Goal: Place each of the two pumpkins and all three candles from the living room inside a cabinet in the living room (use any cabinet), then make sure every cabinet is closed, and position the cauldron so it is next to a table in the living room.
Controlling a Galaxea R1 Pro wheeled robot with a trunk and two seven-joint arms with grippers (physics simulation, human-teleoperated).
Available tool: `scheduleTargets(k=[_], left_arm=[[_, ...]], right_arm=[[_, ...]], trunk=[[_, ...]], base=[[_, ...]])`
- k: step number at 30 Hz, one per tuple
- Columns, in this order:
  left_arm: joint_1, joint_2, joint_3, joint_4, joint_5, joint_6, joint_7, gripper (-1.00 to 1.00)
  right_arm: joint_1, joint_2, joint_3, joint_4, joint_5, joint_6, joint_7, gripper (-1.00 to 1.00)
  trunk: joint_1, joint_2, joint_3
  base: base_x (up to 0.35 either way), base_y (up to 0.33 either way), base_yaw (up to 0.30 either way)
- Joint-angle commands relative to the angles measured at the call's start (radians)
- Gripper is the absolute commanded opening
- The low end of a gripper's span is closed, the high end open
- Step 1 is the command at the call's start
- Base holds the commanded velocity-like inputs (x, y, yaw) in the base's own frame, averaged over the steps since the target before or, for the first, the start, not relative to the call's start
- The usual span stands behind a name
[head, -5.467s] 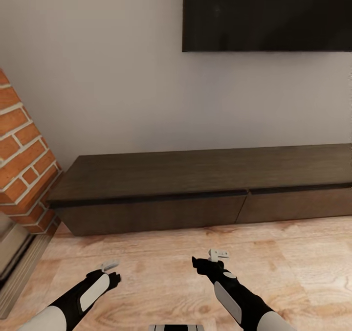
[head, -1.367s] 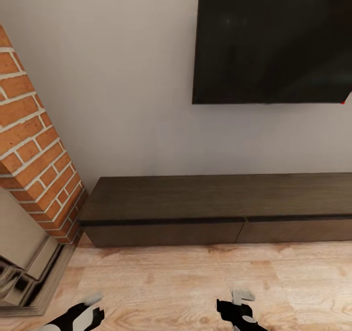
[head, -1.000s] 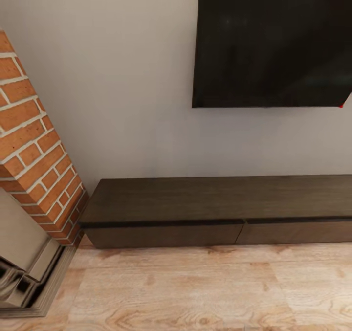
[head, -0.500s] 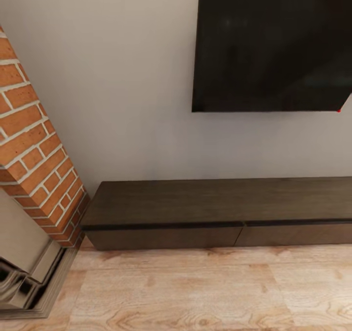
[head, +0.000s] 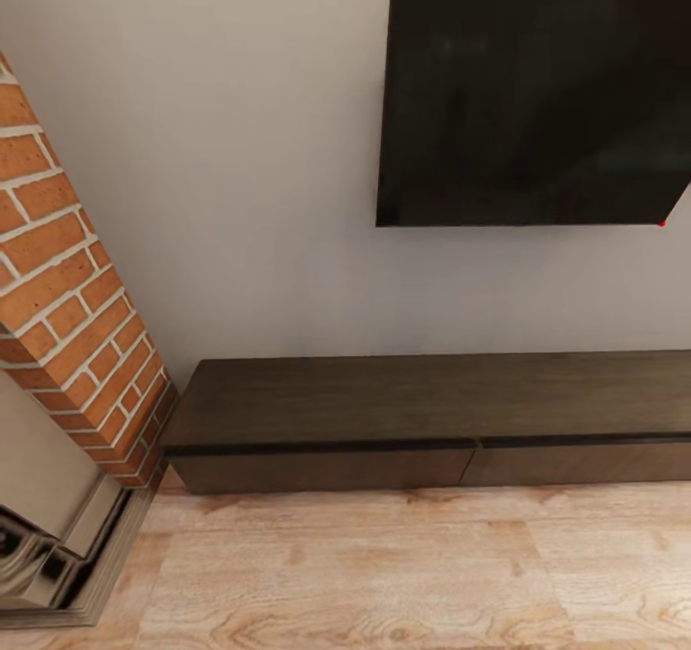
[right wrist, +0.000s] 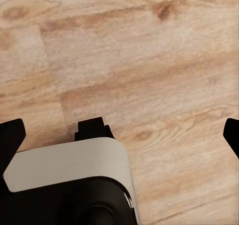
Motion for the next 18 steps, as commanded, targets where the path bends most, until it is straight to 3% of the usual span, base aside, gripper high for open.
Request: scheduleTargets(k=[1,7,18], left_arm=[[0.0,-0.007,-0.008,-0.001,0.008,-0.001,0.004,1.0],[0.001,-0.024,-0.007,-0.005,0.008,-0.006,0.003,1.0],[0.001,-0.022,-0.005,-0.005,0.011,-0.011,0.003,1.0]], right_arm=[[-0.001,0.0,0.007,0.003,-0.006,-0.005,-0.001,1.0],[-0.001,-0.001,0.007,0.002,-0.007,-0.004,-0.001,1.0],[-0.002,0.004,0.009,0.002,-0.01,0.0,-0.001,1.0]], trunk=[[0.0,0.0,-0.001],[0.0,0.0,-0.001],[0.0,0.0,-0.001]], base=[[0.0,0.0,0.0],[0.0,0.0,0.0],[0.0,0.0,0.0]])
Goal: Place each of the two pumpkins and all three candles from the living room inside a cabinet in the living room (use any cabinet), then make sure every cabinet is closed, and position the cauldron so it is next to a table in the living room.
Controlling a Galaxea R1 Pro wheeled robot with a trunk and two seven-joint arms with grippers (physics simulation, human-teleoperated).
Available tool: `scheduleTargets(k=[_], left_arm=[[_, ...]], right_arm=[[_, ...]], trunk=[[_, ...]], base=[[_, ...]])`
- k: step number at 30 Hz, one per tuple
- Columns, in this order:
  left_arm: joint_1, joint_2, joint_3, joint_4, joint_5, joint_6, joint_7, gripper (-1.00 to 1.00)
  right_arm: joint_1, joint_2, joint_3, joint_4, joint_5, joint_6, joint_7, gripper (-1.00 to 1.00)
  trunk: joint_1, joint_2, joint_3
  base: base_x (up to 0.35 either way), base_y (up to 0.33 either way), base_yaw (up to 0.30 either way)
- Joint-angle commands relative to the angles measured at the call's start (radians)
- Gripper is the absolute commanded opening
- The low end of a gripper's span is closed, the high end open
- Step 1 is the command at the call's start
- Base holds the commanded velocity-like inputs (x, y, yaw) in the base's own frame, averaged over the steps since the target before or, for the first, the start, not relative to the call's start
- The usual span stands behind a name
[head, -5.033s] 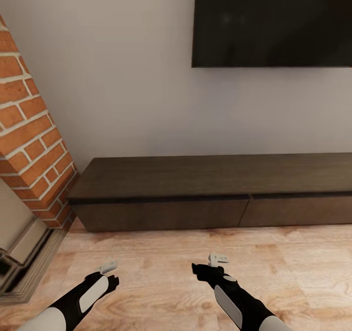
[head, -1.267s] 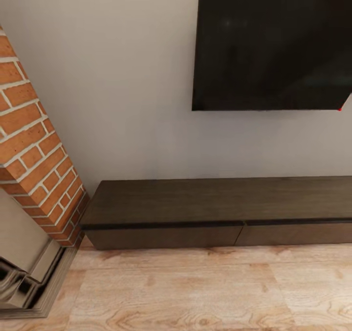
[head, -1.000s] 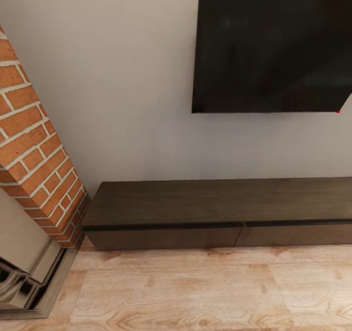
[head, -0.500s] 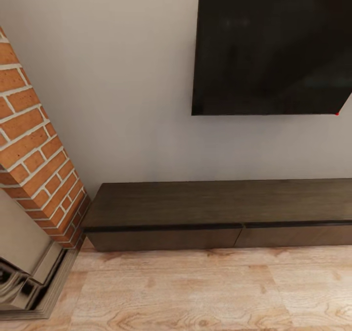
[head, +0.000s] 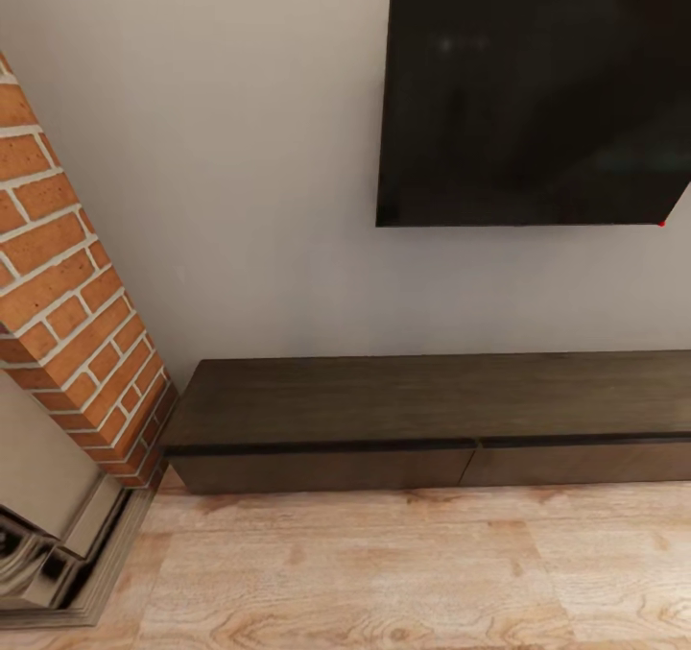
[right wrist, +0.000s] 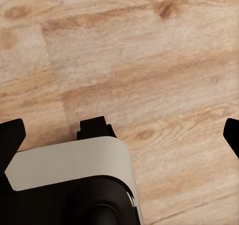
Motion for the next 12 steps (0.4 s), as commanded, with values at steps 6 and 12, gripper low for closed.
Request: scheduleTargets(k=[6,12], left_arm=[[0.0,0.0,-0.009,-0.003,0.006,-0.001,0.005,1.0],[0.0,0.001,-0.009,-0.002,0.006,-0.002,0.005,1.0]], right_arm=[[-0.001,-0.002,0.007,0.004,-0.006,-0.005,-0.001,1.0],[-0.001,-0.001,0.007,0.004,-0.006,-0.005,-0.001,1.0]], trunk=[[0.0,0.0,-0.001],[0.0,0.0,-0.001]], base=[[0.0,0.0,0.0],[0.0,0.0,0.0]])
